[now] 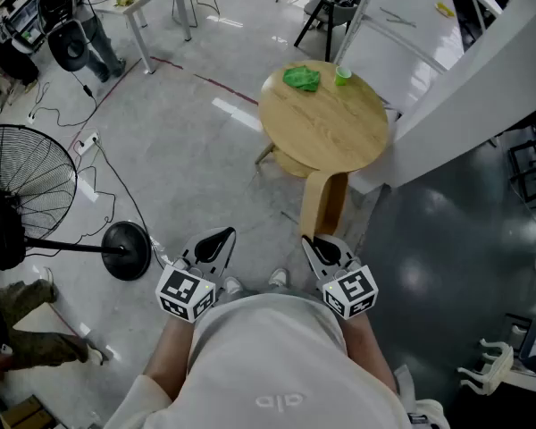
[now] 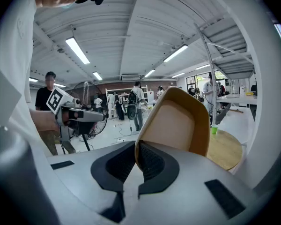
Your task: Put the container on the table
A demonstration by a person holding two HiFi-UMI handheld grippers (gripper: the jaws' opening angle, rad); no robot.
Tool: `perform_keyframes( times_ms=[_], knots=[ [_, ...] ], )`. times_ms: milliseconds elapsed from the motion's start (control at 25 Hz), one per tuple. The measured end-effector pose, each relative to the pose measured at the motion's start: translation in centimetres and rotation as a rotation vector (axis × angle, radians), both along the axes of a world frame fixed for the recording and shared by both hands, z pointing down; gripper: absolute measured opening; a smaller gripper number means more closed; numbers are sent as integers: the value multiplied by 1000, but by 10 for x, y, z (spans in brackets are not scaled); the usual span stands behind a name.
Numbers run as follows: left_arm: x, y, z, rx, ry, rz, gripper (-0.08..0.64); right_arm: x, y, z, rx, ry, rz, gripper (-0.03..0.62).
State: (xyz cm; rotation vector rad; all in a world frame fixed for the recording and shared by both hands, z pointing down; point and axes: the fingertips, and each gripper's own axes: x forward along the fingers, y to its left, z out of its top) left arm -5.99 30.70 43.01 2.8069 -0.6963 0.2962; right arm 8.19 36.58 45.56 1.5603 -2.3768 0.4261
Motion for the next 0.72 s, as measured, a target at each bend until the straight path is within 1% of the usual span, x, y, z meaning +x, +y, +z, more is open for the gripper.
perform_keyframes(
  times_ms=[200,480,720],
  knots=[
    [34,5,-3,5,-2,3,17,32,8,-1,9,1,4,38],
    [74,-2,-5,26,-38,-6,17,76,4,1,32,-30,13,38],
    [86,-17,-1,20,-52,-14,17,90,-13,7,27,-45,13,38]
  ],
)
